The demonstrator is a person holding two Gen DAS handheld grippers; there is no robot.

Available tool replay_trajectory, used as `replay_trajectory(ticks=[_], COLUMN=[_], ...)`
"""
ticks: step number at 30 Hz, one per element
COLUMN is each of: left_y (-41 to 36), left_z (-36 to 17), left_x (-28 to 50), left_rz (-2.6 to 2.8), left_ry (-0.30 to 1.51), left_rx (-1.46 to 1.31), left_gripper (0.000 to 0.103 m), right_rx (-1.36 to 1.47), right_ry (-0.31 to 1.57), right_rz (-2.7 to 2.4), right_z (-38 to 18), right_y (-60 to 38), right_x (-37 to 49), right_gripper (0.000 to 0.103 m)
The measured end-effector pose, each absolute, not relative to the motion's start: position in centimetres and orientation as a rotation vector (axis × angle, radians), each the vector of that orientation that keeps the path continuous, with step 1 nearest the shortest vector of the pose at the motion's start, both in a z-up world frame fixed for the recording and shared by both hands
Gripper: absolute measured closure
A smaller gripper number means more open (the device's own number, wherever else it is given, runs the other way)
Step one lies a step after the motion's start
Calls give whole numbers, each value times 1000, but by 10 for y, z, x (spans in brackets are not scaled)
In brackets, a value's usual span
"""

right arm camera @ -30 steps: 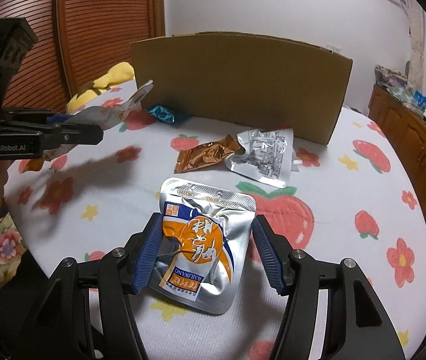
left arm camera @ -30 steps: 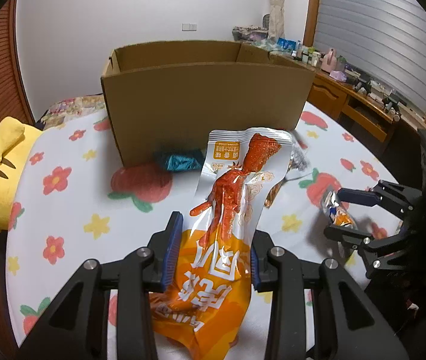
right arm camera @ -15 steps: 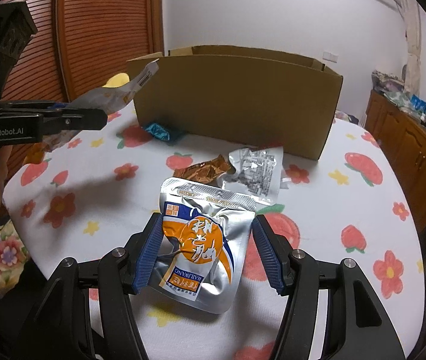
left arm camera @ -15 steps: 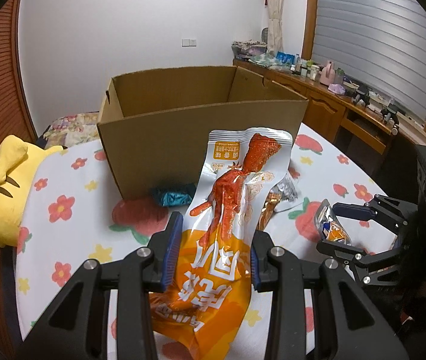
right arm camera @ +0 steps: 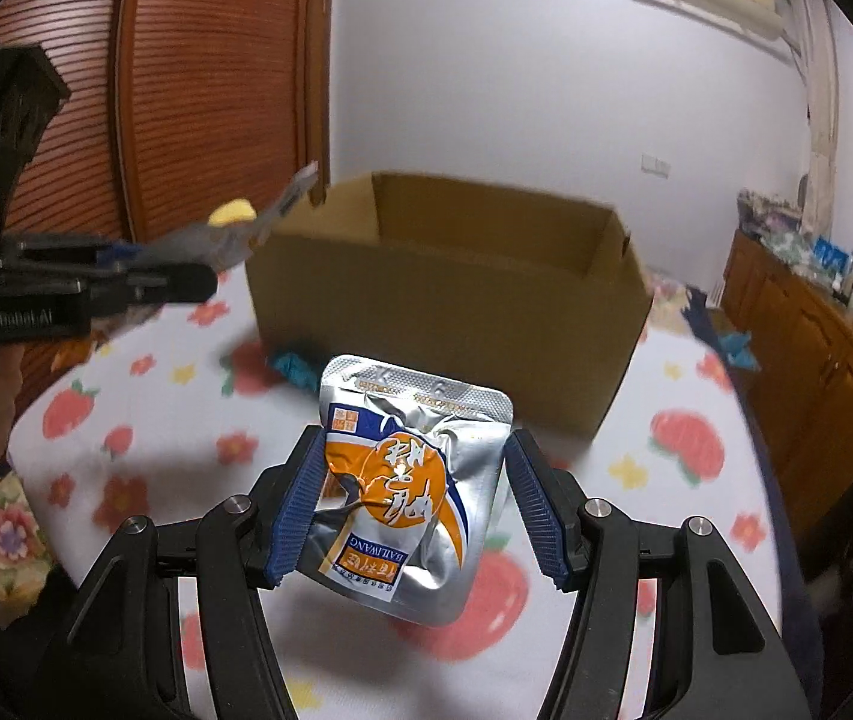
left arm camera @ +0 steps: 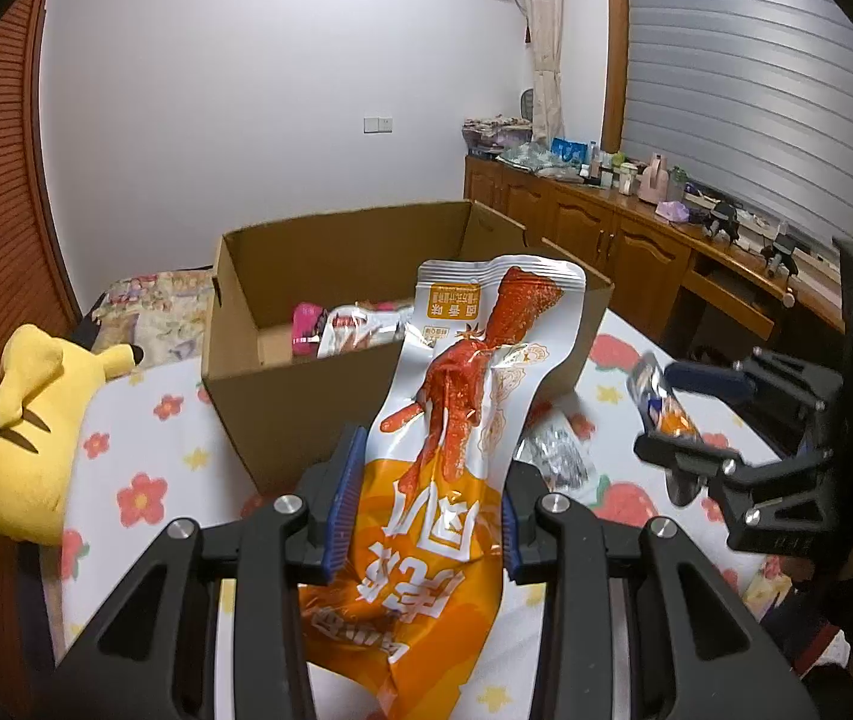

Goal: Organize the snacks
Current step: 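Carry both packs over the box while the right tool opens to drop its pouch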

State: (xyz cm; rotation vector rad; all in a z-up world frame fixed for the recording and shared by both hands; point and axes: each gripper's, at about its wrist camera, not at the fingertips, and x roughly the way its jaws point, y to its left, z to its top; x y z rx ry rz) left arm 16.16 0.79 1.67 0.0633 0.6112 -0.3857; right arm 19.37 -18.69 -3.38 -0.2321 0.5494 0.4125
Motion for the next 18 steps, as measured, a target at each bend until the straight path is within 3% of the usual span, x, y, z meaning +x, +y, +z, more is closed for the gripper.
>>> replay_trajectory(ticks=[18], left_y=[1], left_z=[62], left_x=[228], left_rz=[-336], left_ry=[576], left_rx=[74], left_gripper=[66], right_rx=[-218], right_ry=[510], right_rz=[455], right_z=[19], right_y=[-180], right_x=[305], right_gripper=[40])
